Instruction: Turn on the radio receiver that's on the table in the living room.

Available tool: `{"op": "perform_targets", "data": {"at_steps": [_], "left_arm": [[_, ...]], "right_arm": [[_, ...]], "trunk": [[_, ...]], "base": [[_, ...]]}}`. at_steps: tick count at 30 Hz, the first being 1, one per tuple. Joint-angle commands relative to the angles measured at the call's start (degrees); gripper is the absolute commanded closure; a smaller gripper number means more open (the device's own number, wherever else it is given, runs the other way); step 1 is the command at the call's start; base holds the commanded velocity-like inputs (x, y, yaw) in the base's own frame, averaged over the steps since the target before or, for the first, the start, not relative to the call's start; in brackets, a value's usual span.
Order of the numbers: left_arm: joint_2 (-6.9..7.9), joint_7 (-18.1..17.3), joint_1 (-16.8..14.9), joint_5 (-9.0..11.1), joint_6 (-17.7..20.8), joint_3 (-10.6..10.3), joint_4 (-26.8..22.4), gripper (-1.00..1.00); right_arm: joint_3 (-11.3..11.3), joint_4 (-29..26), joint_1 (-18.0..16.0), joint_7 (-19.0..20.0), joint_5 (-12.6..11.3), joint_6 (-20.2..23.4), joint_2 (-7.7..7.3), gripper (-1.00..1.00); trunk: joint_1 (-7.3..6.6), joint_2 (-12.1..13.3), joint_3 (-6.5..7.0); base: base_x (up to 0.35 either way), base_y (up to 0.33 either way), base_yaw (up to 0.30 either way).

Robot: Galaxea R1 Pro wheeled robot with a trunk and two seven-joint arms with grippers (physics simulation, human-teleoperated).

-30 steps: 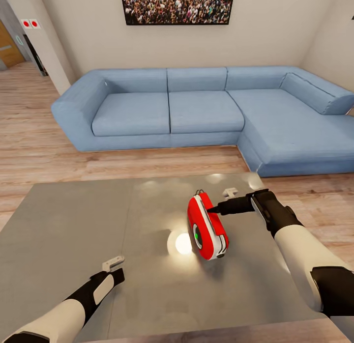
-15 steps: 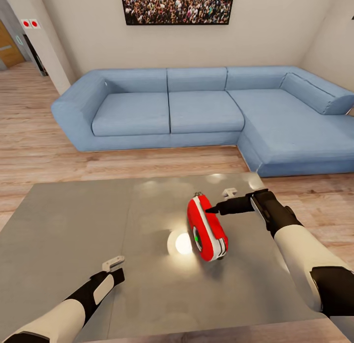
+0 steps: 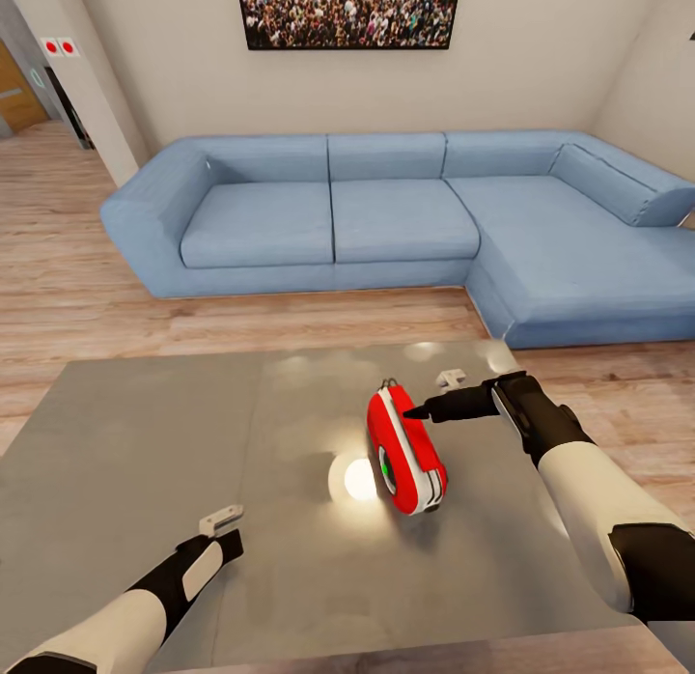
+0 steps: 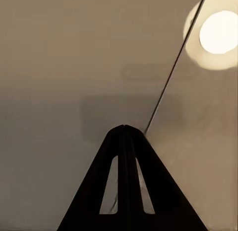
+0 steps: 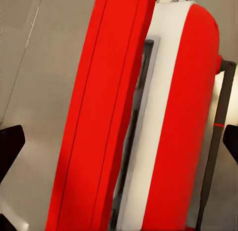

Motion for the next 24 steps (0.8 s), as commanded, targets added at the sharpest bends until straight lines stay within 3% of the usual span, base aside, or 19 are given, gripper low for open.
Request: {"op": "perform_targets", "data": {"at_steps": [1, 18, 24], "left_arm": [[0.0, -0.01, 0.01, -0.03, 0.0, 0.0, 0.07, 1.0], [-0.01, -0.04, 0.04, -0.14, 0.0, -0.08, 0.62, 1.0], [0.1, 0.04, 0.04, -0.15, 0.0, -0.08, 0.62, 1.0]], "right_arm": [[-0.01, 0.0, 0.0, 0.0, 0.01, 0.0, 0.0, -1.0], [-0.1, 0.0, 0.0, -0.14, 0.11, 0.0, -0.05, -1.0], [-0.15, -0.04, 0.0, -3.7, 0.11, -0.05, -0.17, -1.0]], "trunk": [[-0.23, 0.42, 0.19], [-3.96, 7.23, 3.24], [-5.28, 9.64, 4.31]], "base": [[0.0, 0.0, 0.0], [0.0, 0.0, 0.0], [0.0, 0.0, 0.0]]}}
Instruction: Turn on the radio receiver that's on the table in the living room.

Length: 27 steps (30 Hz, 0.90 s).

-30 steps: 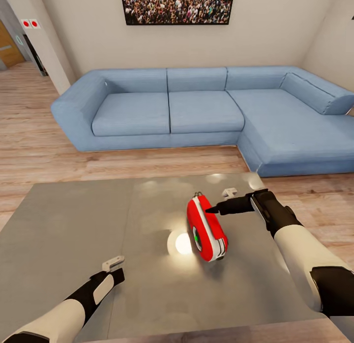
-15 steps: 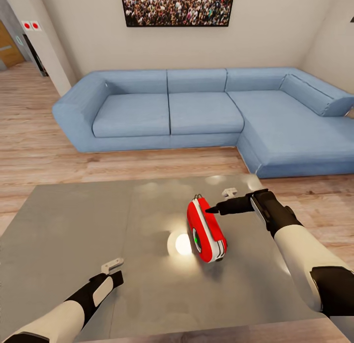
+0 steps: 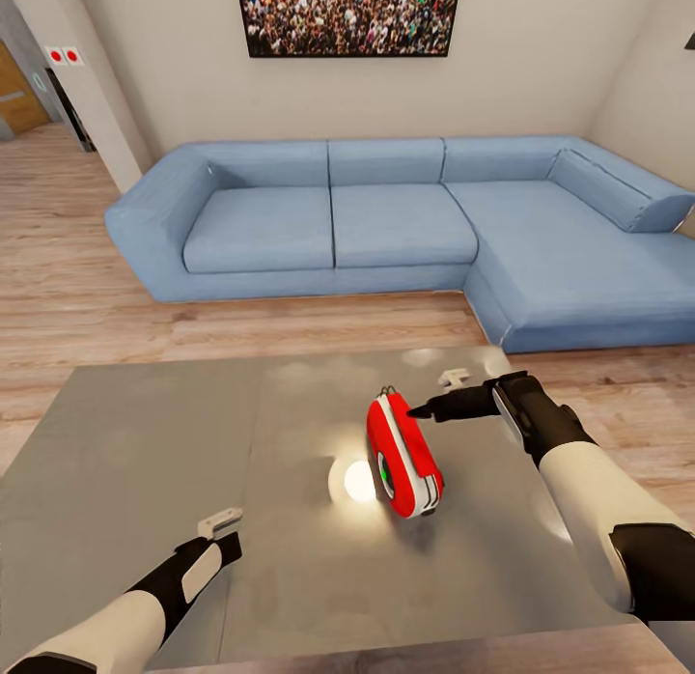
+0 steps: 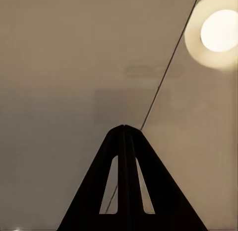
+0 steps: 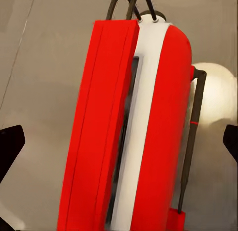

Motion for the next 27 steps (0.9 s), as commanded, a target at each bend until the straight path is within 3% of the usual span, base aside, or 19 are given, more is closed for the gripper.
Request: {"op": "perform_targets", "data": {"at_steps": [1, 8, 27], "left_arm": [[0.02, 0.01, 0.0, 0.0, 0.0, 0.0, 0.0, 1.0], [0.06, 0.01, 0.0, -0.01, 0.0, -0.01, 0.0, 1.0], [0.24, 0.02, 0.0, -0.08, 0.0, -0.01, 0.0, 1.0]], "right_arm": [[0.0, -0.02, 0.0, -1.03, 0.0, -0.01, 0.0, -1.0], [0.0, -0.05, 0.0, -4.59, 0.0, -0.03, -0.01, -1.0], [0.0, -0.05, 0.0, -4.97, 0.0, -0.03, -0.18, -1.0]], "trunk": [[-0.23, 0.42, 0.19], [-1.76, 3.22, 1.44], [-5.94, 10.84, 4.85]], "base": [[0.0, 0.0, 0.0], [0.0, 0.0, 0.0], [0.0, 0.0, 0.0]]}}
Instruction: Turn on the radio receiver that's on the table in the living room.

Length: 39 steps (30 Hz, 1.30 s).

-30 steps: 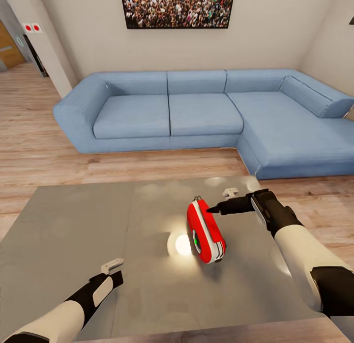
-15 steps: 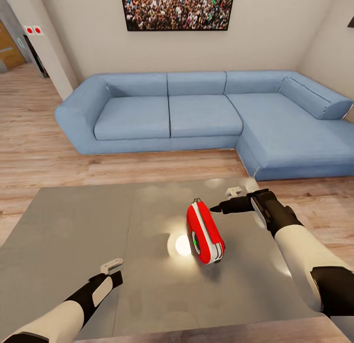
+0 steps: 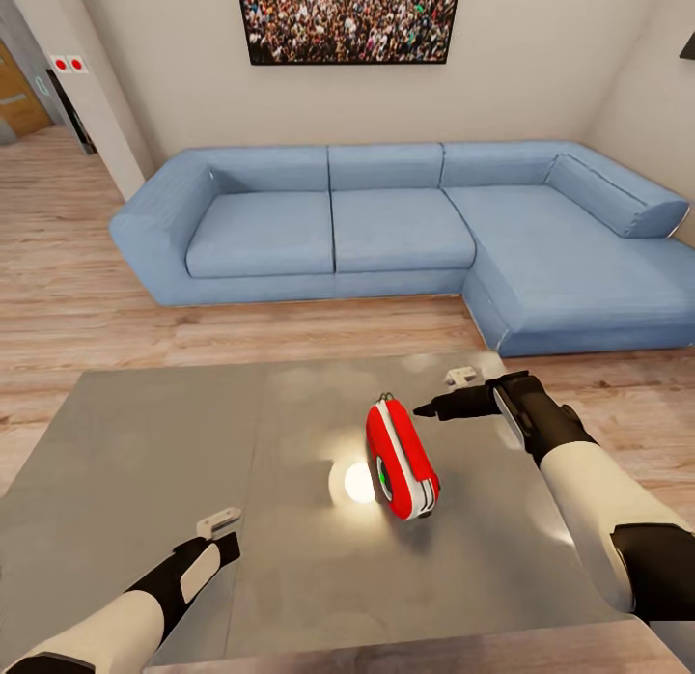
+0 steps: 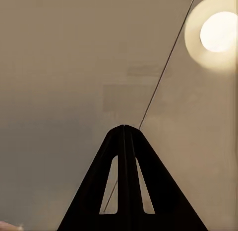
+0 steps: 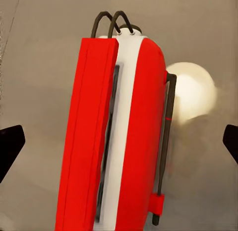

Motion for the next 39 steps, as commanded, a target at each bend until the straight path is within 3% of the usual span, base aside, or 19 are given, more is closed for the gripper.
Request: {"op": "perform_targets", "data": {"at_steps": [1, 4, 7, 10, 14, 20, 25, 31, 35, 39], "left_arm": [[0.0, 0.0, 0.0, 0.0, 0.0, 0.0, 0.0, 1.0], [0.03, 0.0, 0.0, 0.0, 0.0, 0.0, 0.0, 1.0], [0.37, -0.03, 0.0, 0.0, 0.0, 0.0, 0.0, 1.0], [0.66, -0.07, 0.0, 0.0, 0.0, 0.0, 0.0, 1.0], [0.77, -0.09, 0.0, 0.0, 0.0, 0.0, 0.0, 1.0], [1.15, -0.03, 0.0, -0.02, -0.06, 0.0, 0.02, 1.0], [2.35, 0.0, -0.02, -0.04, -0.66, 0.0, 0.09, 1.0], [3.08, -0.07, 0.0, 0.0, -1.35, -0.03, 1.24, 1.0], [3.12, -0.14, 0.0, -0.17, -4.13, -0.62, 6.36, 1.0], [3.18, -0.34, 0.0, -2.1, -7.6, -2.27, 12.9, 1.0]], "right_arm": [[0.0, 0.0, 0.0, -0.05, 0.01, 0.0, -0.02, -1.0], [0.0, 0.0, 0.0, -1.78, 0.01, 0.0, -0.12, -1.0], [-0.04, 0.02, 0.0, -5.93, 0.01, -0.24, -0.41, -1.0], [-0.08, 0.06, 0.0, -9.18, -0.08, -2.49, -1.93, -1.0], [-1.09, 0.08, 0.0, -10.34, -0.21, -4.09, -4.55, -1.0], [-3.6, 1.67, 0.0, -11.91, -0.02, -4.45, -5.29, -1.0], [-3.84, 6.36, 0.0, -17.72, 0.0, -5.31, -5.36, -1.0], [-3.86, 16.53, 0.0, -20.61, -0.12, -15.2, -5.15, -1.0], [-3.87, 23.27, 0.0, -20.79, -0.2, -17.39, -5.18, -1.0], [-3.87, 30.76, 0.0, -20.84, -0.14, -18.18, -5.32, -1.0]], "trunk": [[-0.23, 0.42, 0.19], [-0.88, 1.62, 0.72], [-1.54, 2.82, 1.26], [-2.2, 4.03, 1.8], [-3.08, 5.63, 2.52], [-4.4, 8.04, 3.6], [-5.5, 10.04, 4.49], [-6.81, 12.45, 5.57], [-7.69, 14.05, 6.29], [-8.57, 15.66, 7.01]], "base": [[0.0, 0.0, 0.0], [0.0, 0.0, 0.0], [-0.007, 0.0, 0.0], [-0.16, 0.0, 0.0], [-0.297, 0.0, 0.0], [-0.332, 0.0, 0.0], [-0.338, 0.0, 0.0], [-0.338, 0.0, 0.0], [-0.338, 0.0, 0.0], [-0.338, 0.0, 0.0]]}}
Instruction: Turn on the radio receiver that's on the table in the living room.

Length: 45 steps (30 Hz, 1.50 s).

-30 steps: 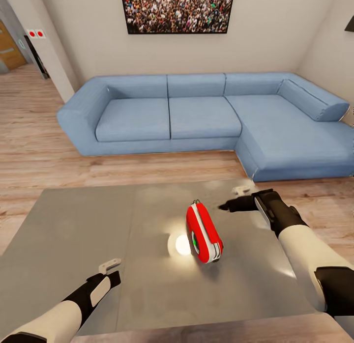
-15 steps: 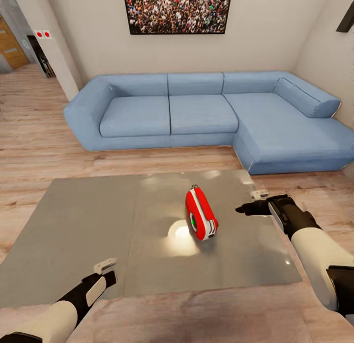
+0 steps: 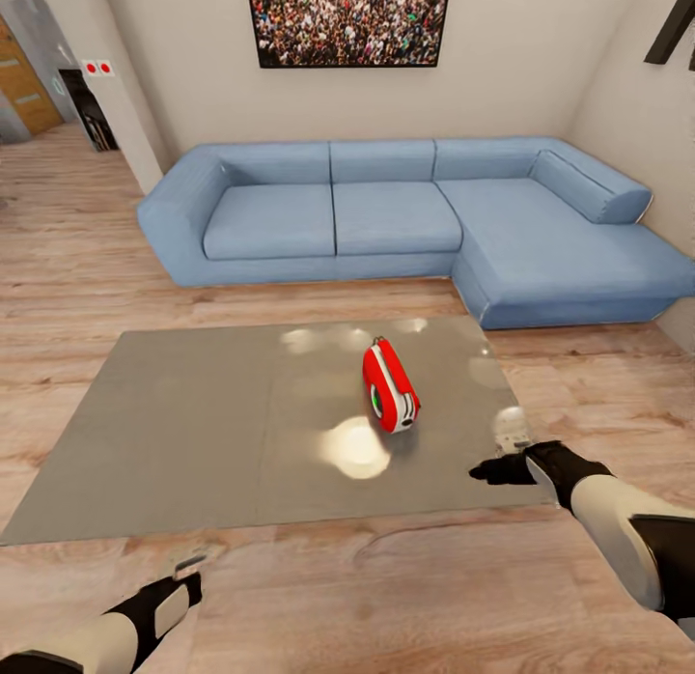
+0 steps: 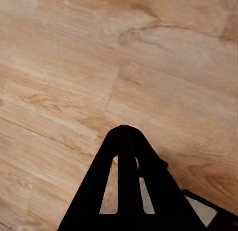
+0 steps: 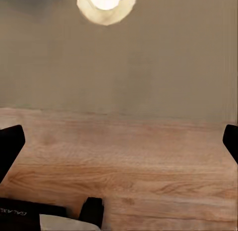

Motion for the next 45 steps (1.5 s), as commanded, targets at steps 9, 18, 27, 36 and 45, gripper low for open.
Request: {"op": "perform_targets", "data": {"at_steps": [9, 18, 27, 36, 45], "left_arm": [[-0.07, -1.08, 5.66, -1.97, -7.17, -0.79, 7.72, 1.0], [0.05, -13.23, 14.63, -10.23, -15.64, -2.33, 7.9, 1.0], [-1.36, -14.25, 17.67, -11.44, -17.34, -2.34, 7.84, 1.0], [-6.99, -14.42, 17.76, -11.48, -17.1, -2.26, 7.84, 1.0], [-8.08, -14.51, 17.83, -11.48, -17.1, -2.26, 7.84, 1.0]], "right_arm": [[0.01, 8.41, 12.66, -9.04, -0.09, -17.09, -0.16, -1.0], [0.05, 8.46, 29.57, -16.64, 0.17, -24.9, 0.86, -1.0], [0.18, 8.46, 36.76, -17.82, 1.84, -24.7, 3.44, -1.0], [0.02, 8.46, 36.97, -17.75, 2.04, -24.72, 6.68, -1.0], [0.01, 8.46, 36.98, -17.75, 2.04, -24.73, 7.49, -1.0]], "trunk": [[-1.98, 3.62, 1.63], [-3.74, 6.83, 3.06], [-3.74, 6.83, 3.06], [-3.74, 6.83, 3.06], [-3.74, 6.83, 3.06]], "base": [[-0.338, 0.0, 0.0], [-0.233, 0.0, 0.0], [-0.01, 0.0, 0.0], [0.0, 0.0, 0.0], [0.0, 0.0, 0.0]]}}
